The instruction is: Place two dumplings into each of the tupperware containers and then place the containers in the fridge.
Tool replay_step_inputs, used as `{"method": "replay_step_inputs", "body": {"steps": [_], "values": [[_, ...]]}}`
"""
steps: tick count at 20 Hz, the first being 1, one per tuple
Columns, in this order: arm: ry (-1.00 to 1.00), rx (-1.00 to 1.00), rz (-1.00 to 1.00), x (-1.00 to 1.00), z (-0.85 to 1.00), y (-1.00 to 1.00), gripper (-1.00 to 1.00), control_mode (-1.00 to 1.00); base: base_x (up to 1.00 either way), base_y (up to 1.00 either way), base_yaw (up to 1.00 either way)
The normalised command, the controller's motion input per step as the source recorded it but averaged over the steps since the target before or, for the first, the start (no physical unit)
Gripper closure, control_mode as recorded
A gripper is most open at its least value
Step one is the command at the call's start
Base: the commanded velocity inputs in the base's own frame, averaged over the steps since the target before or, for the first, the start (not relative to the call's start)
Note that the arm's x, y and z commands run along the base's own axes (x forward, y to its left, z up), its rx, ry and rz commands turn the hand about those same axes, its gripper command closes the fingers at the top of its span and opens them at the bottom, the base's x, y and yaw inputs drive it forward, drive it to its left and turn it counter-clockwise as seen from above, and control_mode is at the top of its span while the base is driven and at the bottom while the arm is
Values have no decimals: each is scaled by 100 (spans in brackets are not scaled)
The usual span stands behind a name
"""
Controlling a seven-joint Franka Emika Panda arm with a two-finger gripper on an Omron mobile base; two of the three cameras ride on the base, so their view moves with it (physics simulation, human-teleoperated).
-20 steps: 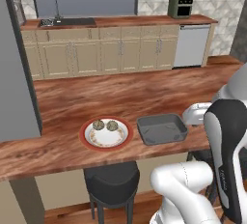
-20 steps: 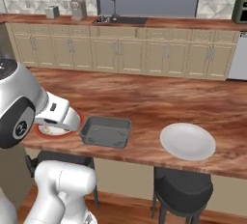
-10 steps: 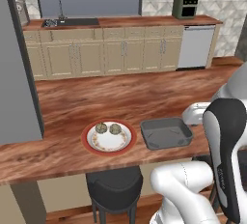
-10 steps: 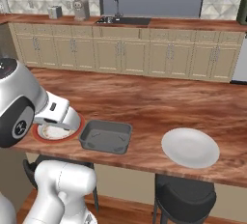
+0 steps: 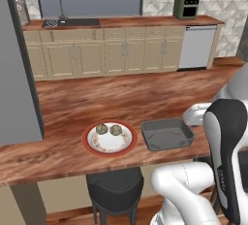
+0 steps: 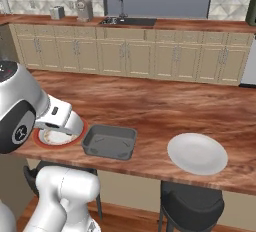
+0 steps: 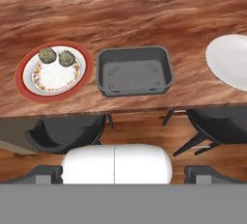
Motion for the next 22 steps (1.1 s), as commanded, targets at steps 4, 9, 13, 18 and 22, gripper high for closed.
{"method": "replay_step_inputs", "body": {"steps": [4, 9, 13, 18, 22], "values": [[0, 1, 0, 12, 0, 2, -100, -100, 35, 0, 0], [5, 0, 1, 83, -12, 43, -100, -100, 0, 0, 0], [23, 0, 14, 82, -23, 67, -100, -100, 0, 0, 0], [18, -2, 34, 18, -53, 15, -100, -100, 0, 0, 0], [9, -4, 31, 10, -44, 14, -100, -100, 0, 0, 0]]}}
